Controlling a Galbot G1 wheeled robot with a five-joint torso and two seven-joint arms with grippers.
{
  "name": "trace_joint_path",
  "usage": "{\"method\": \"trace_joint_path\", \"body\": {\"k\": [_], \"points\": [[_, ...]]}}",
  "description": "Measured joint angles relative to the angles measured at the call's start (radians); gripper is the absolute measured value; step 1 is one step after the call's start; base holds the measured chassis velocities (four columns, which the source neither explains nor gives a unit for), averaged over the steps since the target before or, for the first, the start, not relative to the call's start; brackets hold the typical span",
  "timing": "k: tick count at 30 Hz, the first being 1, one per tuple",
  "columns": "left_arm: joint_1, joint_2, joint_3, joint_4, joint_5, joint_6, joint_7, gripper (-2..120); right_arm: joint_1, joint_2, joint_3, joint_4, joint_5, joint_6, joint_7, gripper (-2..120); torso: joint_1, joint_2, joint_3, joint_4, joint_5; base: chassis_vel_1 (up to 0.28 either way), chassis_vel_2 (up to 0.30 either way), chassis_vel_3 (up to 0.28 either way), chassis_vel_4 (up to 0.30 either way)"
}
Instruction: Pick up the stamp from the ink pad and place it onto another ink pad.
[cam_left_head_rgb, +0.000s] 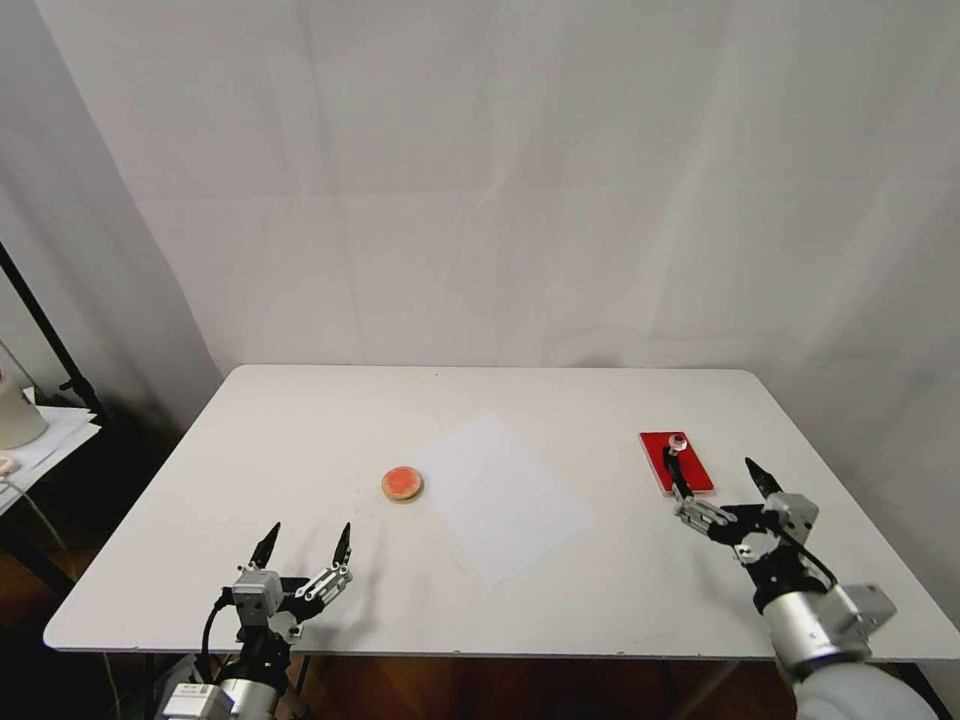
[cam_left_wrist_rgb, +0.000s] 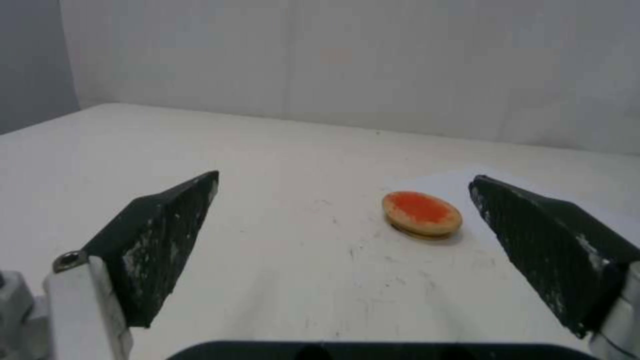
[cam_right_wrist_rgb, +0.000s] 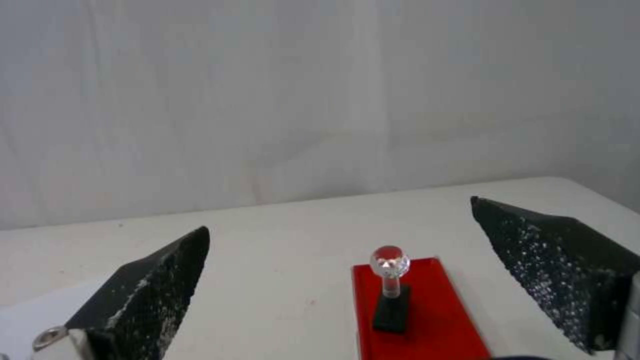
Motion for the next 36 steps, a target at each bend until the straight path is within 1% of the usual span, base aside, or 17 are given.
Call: {"method": "trace_joint_path", "body": {"k": [1, 3, 4, 5, 6, 7, 12, 17, 25, 29, 33, 34, 36], "points": [[0.000, 0.000, 0.000, 0.000, 0.000, 0.000, 0.000, 100, 0.000, 0.000, 0.000, 0.000, 0.000, 0.000, 0.000, 100, 0.000, 0.000, 0.000, 0.0000, 0.0000, 0.000, 0.000, 0.000, 0.000], [0.000, 0.000, 0.000, 0.000, 0.000, 0.000, 0.000, 100, 0.067, -0.009, -0.040, -0.058, 0.032, -0.021, 0.001, 100, 0.000, 0.000, 0.000, -0.0001, -0.0003, 0.000, 0.000, 0.000, 0.000], [0.000, 0.000, 0.000, 0.000, 0.000, 0.000, 0.000, 100, 0.078, -0.010, -0.048, -0.067, 0.038, -0.025, 0.002, 100, 0.000, 0.000, 0.000, -0.0001, -0.0002, 0.000, 0.000, 0.000, 0.000], [0.000, 0.000, 0.000, 0.000, 0.000, 0.000, 0.000, 100, 0.118, -0.011, -0.081, -0.113, 0.052, -0.037, 0.003, 100, 0.000, 0.000, 0.000, -0.0002, -0.0001, 0.000, 0.000, 0.000, 0.000], [0.000, 0.000, 0.000, 0.000, 0.000, 0.000, 0.000, 100, 0.138, -0.011, -0.097, -0.138, 0.053, -0.042, 0.006, 100, 0.000, 0.000, 0.000, -0.0001, 0.0000, 0.000, 0.000, 0.000, 0.000], [0.000, 0.000, 0.000, 0.000, 0.000, 0.000, 0.000, 100, 0.138, -0.011, -0.097, -0.138, 0.053, -0.042, 0.006, 100, 0.000, 0.000, 0.000, -0.0001, 0.0000, 0.000, 0.000, 0.000, 0.000], [0.000, 0.000, 0.000, 0.000, 0.000, 0.000, 0.000, 100, 0.252, 0.006, -0.170, -0.260, 0.061, -0.050, 0.032, 100, 0.000, 0.000, 0.000, -0.0001, -0.0001, 0.000, 0.000, 0.000, 0.000], [0.000, 0.000, 0.000, 0.000, 0.000, 0.000, 0.000, 100, 0.313, 0.021, -0.197, -0.318, 0.078, -0.048, 0.051, 100, 0.000, 0.000, 0.000, -0.0001, -0.0002, 0.000, 0.000, 0.000, 0.000], [0.000, 0.000, 0.000, 0.000, 0.000, 0.000, 0.000, 100, 0.337, 0.037, -0.215, -0.353, 0.086, -0.044, 0.068, 99, 0.000, 0.000, 0.000, -0.0002, -0.0002, 0.000, 0.000, 0.000, 0.000], [0.000, 0.000, 0.000, 0.000, 0.000, 0.000, 0.000, 100, 0.342, 0.037, -0.221, -0.360, 0.083, -0.043, 0.069, 95, 0.000, 0.000, 0.000, -0.0002, -0.0002, 0.000, 0.000, 0.000, 0.000], [0.000, 0.000, 0.000, 0.000, 0.000, 0.000, 0.000, 100, 0.349, 0.043, -0.228, -0.374, 0.078, -0.043, 0.075, 83, 0.000, 0.000, 0.000, -0.0002, -0.0002, 0.000, 0.000, 0.000, 0.000], [0.000, 0.000, 0.000, 0.000, 0.000, 0.000, 0.000, 100, 0.349, 0.043, -0.228, -0.374, 0.078, -0.043, 0.075, 83, 0.000, 0.000, 0.000, -0.0002, -0.0002, 0.000, 0.000, 0.000, 0.000], [0.000, 0.000, 0.000, 0.000, 0.000, 0.000, 0.000, 100, 0.353, 0.048, -0.229, -0.381, 0.076, -0.043, 0.081, 75, 0.000, 0.000, 0.000, -0.0002, -0.0002, 0.000, 0.000, 0.000, 0.000]]}}
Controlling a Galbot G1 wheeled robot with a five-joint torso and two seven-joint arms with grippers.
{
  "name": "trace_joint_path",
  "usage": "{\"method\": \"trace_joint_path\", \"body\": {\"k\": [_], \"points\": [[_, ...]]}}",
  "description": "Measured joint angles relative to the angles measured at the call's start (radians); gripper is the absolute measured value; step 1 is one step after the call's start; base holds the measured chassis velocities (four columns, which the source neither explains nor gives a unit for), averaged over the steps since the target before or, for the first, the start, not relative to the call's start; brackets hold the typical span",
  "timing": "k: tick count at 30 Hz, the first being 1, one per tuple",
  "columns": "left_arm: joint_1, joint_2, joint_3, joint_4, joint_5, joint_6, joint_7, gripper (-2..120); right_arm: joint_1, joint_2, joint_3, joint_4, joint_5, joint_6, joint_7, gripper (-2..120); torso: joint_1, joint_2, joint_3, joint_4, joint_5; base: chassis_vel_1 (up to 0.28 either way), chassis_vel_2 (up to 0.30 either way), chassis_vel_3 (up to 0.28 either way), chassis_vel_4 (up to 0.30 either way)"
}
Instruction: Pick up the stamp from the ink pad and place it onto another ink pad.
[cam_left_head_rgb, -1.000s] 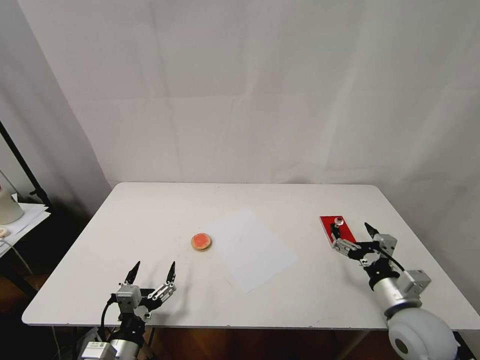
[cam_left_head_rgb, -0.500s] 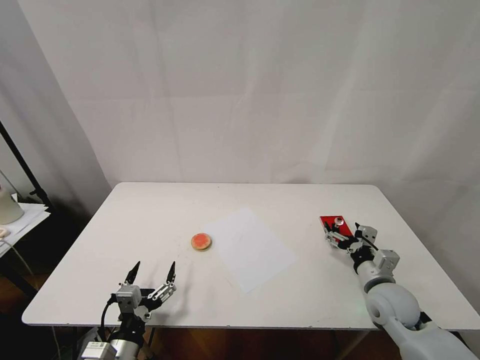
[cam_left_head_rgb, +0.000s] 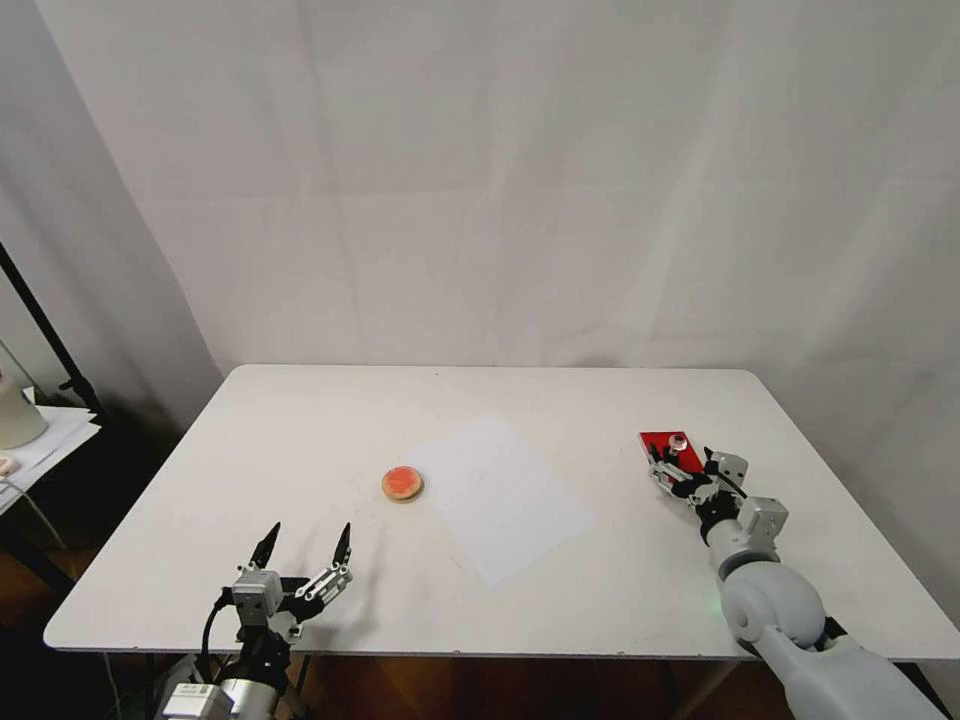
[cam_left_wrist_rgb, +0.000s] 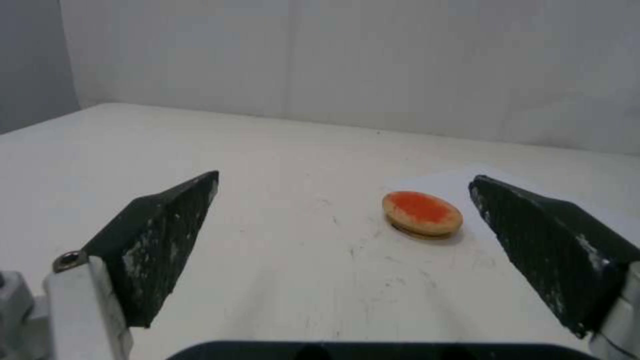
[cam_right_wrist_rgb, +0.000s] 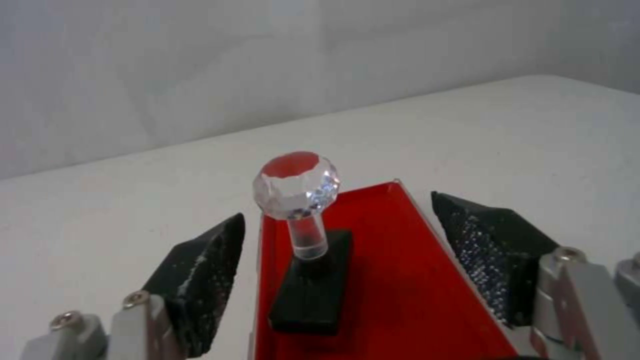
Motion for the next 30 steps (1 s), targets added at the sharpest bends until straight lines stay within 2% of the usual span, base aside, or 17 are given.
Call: {"method": "trace_joint_path", "body": {"k": [2, 4, 6, 8, 18, 30], "points": [[0.000, 0.000, 0.000, 0.000, 0.000, 0.000, 0.000, 100, 0.003, 0.002, -0.001, -0.006, -0.001, 0.000, 0.001, 65, 0.000, 0.000, 0.000, 0.0000, 0.0000, 0.000, 0.000, 0.000, 0.000], [0.000, 0.000, 0.000, 0.000, 0.000, 0.000, 0.000, 100, 0.004, 0.002, -0.003, -0.007, -0.001, 0.001, 0.001, 61, 0.000, 0.000, 0.000, 0.0000, -0.0001, 0.000, 0.000, 0.000, 0.000], [0.000, 0.000, 0.000, 0.000, 0.000, 0.000, 0.000, 100, 0.004, 0.002, -0.007, -0.010, 0.000, 0.001, 0.001, 51, 0.000, 0.000, 0.000, 0.0000, 0.0000, 0.000, 0.000, 0.000, 0.000], [0.000, 0.000, 0.000, 0.000, 0.000, 0.000, 0.000, 100, 0.004, 0.002, -0.009, -0.011, 0.000, 0.001, 0.001, 47, 0.000, 0.000, 0.000, 0.0000, 0.0000, 0.000, 0.000, 0.000, 0.000], [0.000, 0.000, 0.000, 0.000, 0.000, 0.000, 0.000, 100, 0.009, -0.004, -0.020, -0.003, 0.003, 0.002, -0.002, 9, 0.000, 0.000, 0.000, 0.0000, -0.0001, 0.000, 0.000, 0.000, 0.000], [0.000, 0.000, 0.000, 0.000, 0.000, 0.000, 0.000, 100, 0.022, -0.020, -0.047, -0.006, 0.002, 0.001, -0.012, 10, 0.000, 0.000, 0.000, 0.0000, 0.0002, 0.000, 0.000, 0.000, 0.000]]}}
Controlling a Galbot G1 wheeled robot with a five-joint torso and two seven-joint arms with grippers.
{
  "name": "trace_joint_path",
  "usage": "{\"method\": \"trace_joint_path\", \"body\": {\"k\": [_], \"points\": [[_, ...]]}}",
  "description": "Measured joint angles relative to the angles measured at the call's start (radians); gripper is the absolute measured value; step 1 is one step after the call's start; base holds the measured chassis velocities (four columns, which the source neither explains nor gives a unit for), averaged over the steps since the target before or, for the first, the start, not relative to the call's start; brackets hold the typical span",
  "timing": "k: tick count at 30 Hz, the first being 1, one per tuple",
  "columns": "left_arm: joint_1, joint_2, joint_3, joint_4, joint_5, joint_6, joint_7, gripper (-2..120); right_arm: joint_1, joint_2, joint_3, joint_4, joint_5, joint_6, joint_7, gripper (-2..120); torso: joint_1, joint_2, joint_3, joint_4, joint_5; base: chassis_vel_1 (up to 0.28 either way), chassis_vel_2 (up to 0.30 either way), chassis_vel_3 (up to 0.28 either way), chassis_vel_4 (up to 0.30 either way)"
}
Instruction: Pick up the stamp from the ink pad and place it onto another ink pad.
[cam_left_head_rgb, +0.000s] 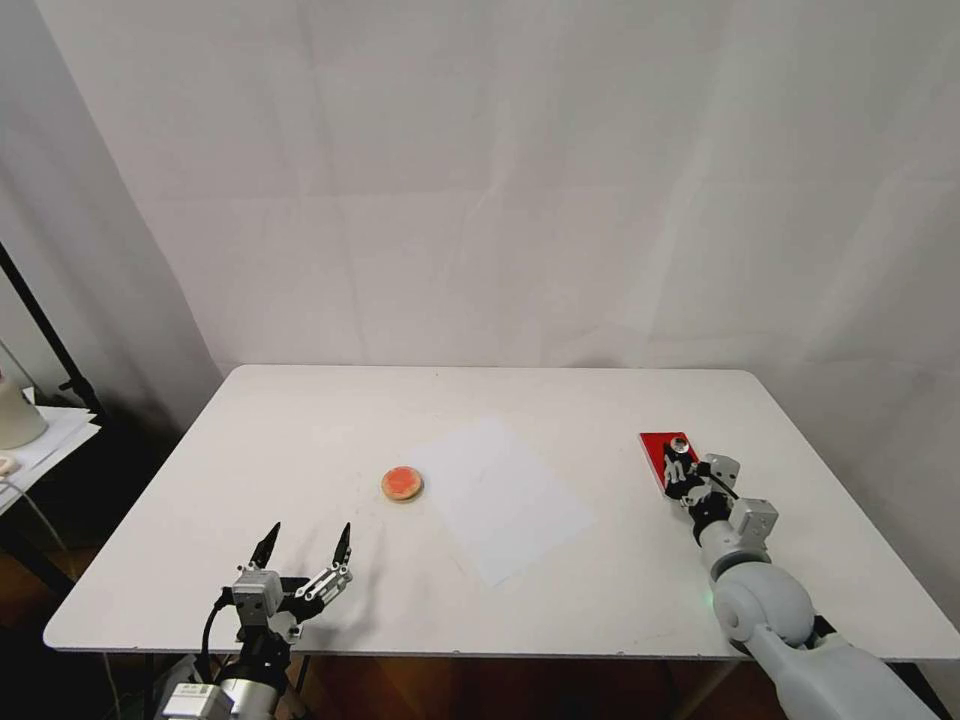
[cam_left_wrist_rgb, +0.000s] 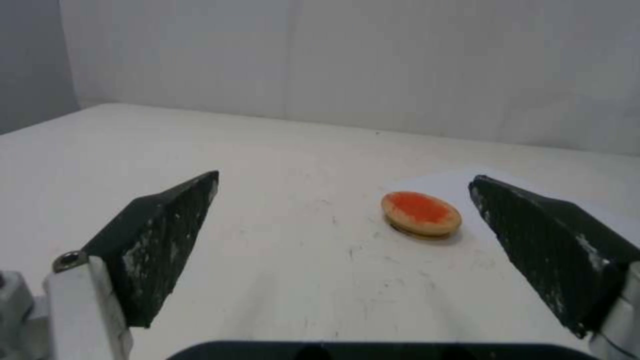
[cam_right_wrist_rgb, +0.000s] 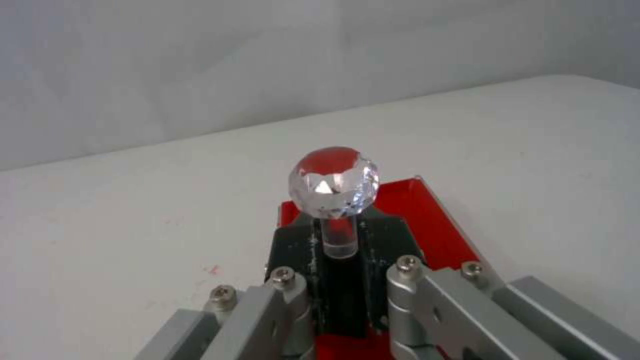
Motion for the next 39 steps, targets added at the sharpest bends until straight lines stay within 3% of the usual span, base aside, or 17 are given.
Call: {"method": "trace_joint_path", "body": {"k": [2, 6, 8, 9, 14, 16, 24, 39], "points": [[0.000, 0.000, 0.000, 0.000, 0.000, 0.000, 0.000, 100, 0.006, -0.020, -0.003, 0.032, 0.012, -0.001, -0.016, 10, 0.000, 0.000, 0.000, -0.0002, 0.0009, 0.000, 0.000, 0.000, 0.000], [0.000, 0.000, 0.000, 0.000, 0.000, 0.000, 0.000, 100, 0.039, -0.072, -0.036, 0.109, 0.043, -0.001, -0.047, 10, 0.000, 0.000, 0.000, -0.0001, -0.0014, 0.000, 0.000, 0.000, 0.000], [0.000, 0.000, 0.000, 0.000, 0.000, 0.000, 0.000, 100, 0.091, -0.108, -0.106, 0.157, 0.055, -0.001, -0.067, 10, 0.000, 0.000, 0.000, 0.0001, 0.0006, 0.000, 0.000, 0.000, 0.000], [0.000, 0.000, 0.000, 0.000, 0.000, 0.000, 0.000, 100, 0.091, -0.108, -0.106, 0.157, 0.055, -0.001, -0.067, 10, 0.000, 0.000, 0.000, 0.0001, 0.0006, 0.000, 0.000, 0.000, 0.000], [0.000, 0.000, 0.000, 0.000, 0.000, 0.000, 0.000, 100, 0.241, -0.156, -0.306, 0.199, 0.100, -0.007, -0.088, 10, 0.000, 0.000, 0.000, 0.0001, -0.0003, 0.000, 0.000, 0.000, 0.000], [0.000, 0.000, 0.000, 0.000, 0.000, 0.000, 0.000, 100, 0.327, -0.143, -0.437, 0.165, 0.103, -0.009, -0.098, 10, 0.000, 0.000, 0.000, -0.0001, -0.0003, 0.000, 0.000, 0.000, 0.000], [0.000, 0.000, 0.000, 0.000, 0.000, 0.000, 0.000, 100, 0.447, -0.034, -0.643, 0.034, 0.096, -0.009, -0.083, 10, 0.000, 0.000, 0.000, 0.0003, -0.0001, 0.000, 0.000, 0.000, 0.000], [0.000, 0.000, 0.000, 0.000, 0.000, 0.000, 0.000, 100, 0.431, -0.014, -0.687, -0.026, 0.092, 0.005, -0.067, 10, 0.000, 0.000, 0.000, 0.0000, -0.0002, 0.000, 0.000, 0.000, 0.000]]}}
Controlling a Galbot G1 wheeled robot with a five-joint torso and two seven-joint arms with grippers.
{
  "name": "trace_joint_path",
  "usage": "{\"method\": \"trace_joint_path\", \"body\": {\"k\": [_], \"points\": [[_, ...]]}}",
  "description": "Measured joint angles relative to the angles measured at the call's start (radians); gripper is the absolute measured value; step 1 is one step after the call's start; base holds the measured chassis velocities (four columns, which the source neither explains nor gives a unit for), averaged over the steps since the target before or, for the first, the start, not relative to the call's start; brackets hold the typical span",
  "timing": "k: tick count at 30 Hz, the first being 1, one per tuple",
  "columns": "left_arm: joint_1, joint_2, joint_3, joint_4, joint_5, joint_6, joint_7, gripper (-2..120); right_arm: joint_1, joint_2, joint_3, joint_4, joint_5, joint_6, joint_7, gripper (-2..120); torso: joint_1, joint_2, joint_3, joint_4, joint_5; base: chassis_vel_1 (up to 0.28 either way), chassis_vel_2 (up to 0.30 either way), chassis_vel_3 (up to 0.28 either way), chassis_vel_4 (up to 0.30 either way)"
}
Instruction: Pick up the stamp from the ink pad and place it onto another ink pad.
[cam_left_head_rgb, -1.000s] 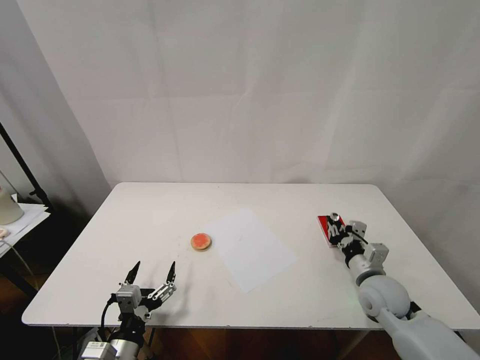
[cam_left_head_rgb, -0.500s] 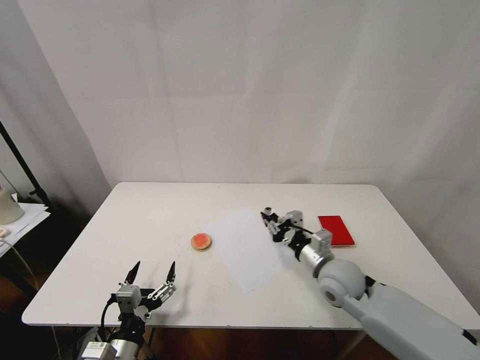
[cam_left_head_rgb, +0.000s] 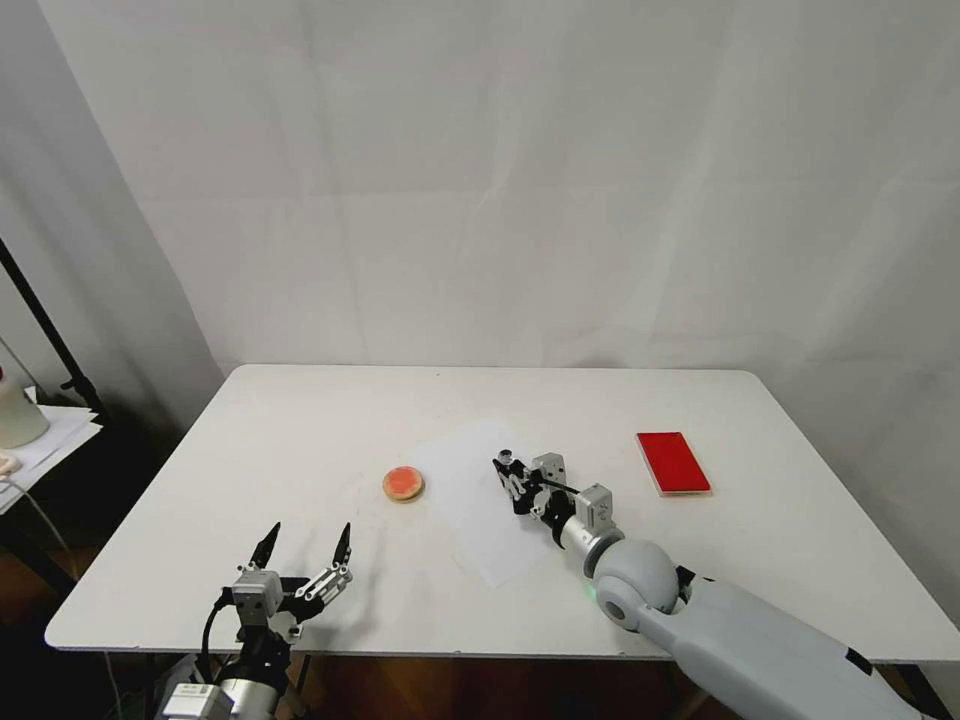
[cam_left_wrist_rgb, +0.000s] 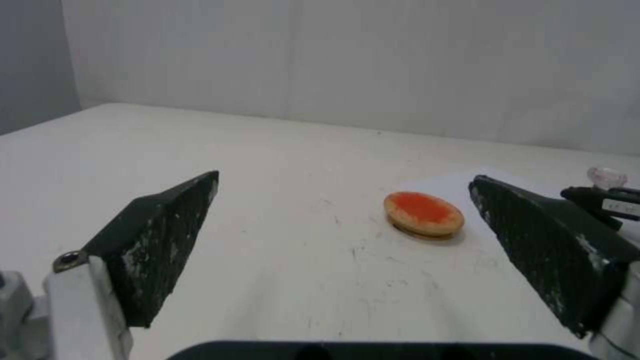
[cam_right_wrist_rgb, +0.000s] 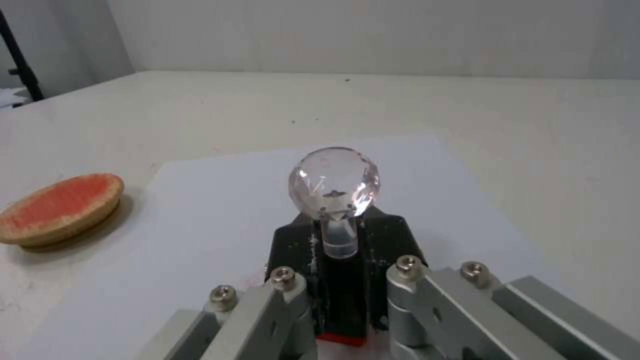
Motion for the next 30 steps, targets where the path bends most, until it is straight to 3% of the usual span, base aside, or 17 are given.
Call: {"method": "trace_joint_path", "body": {"k": [7, 12, 16, 18, 25, 30], "points": [[0.000, 0.000, 0.000, 0.000, 0.000, 0.000, 0.000, 100, 0.034, -0.006, 0.023, 0.027, 0.026, 0.017, -0.013, 10, 0.000, 0.000, 0.000, -0.0002, -0.0001, 0.000, 0.000, 0.000, 0.000], [0.000, 0.000, 0.000, 0.000, 0.000, 0.000, 0.000, 100, 0.136, 0.003, -0.049, 0.065, 0.052, 0.013, -0.017, 10, 0.000, 0.000, 0.000, -0.0002, -0.0001, 0.000, 0.000, 0.000, 0.000], [0.000, 0.000, 0.000, 0.000, 0.000, 0.000, 0.000, 100, 0.214, 0.041, -0.131, 0.058, 0.058, 0.008, -0.021, 10, 0.000, 0.000, 0.000, 0.0002, -0.0003, 0.000, 0.000, 0.000, 0.000], [0.000, 0.000, 0.000, 0.000, 0.000, 0.000, 0.000, 100, 0.266, 0.096, -0.192, 0.023, 0.057, 0.003, -0.027, 10, 0.000, 0.000, 0.000, 0.0004, -0.0004, 0.000, 0.000, 0.000, 0.000], [0.000, 0.000, 0.000, 0.000, 0.000, 0.000, 0.000, 100, 0.290, 0.207, -0.247, -0.054, 0.038, -0.015, -0.021, 10, 0.000, 0.000, 0.000, 0.0001, -0.0005, 0.000, 0.000, 0.000, 0.000], [0.000, 0.000, 0.000, 0.000, 0.000, 0.000, 0.000, 100, 0.287, 0.221, -0.265, -0.081, 0.024, -0.018, -0.019, 10, 0.000, 0.000, 0.000, 0.0000, -0.0004, 0.000, 0.000, 0.000, 0.000]]}}
